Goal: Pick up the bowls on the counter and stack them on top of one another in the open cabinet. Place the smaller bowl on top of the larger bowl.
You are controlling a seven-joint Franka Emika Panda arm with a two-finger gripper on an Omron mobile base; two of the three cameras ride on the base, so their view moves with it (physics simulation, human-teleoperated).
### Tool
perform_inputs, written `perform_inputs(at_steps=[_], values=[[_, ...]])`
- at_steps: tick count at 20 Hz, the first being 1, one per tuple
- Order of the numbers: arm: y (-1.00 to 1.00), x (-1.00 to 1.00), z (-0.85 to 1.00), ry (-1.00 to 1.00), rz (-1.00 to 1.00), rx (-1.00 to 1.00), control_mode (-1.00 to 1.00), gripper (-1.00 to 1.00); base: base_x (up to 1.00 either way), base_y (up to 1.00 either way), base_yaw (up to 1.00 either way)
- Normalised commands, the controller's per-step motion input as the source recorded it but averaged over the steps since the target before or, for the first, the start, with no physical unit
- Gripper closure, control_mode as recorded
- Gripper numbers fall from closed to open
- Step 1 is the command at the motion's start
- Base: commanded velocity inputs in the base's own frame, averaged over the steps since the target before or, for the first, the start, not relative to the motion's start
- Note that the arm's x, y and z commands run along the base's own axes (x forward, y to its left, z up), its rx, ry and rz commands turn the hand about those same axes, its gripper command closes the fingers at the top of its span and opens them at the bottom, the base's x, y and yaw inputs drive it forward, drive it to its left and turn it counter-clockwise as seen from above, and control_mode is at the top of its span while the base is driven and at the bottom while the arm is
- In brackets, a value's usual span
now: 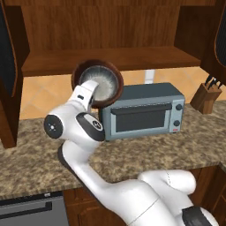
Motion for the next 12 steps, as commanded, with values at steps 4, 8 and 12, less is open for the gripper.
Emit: perform_inputs(at_steps=[4,8,12], values=[[-0.51,-0.55,1.0,-0.29,0.0,0.1,-1.0,1.0,0.0,0.0,0.0],[-0.41,0.1,0.9,-0.09,0.01,0.11,-1.0,1.0,0.0,0.0,0.0],[-0.33,0.51,0.29,0.13,0.05,0.1,-1.0,1.0,0.0,0.0,0.0]])
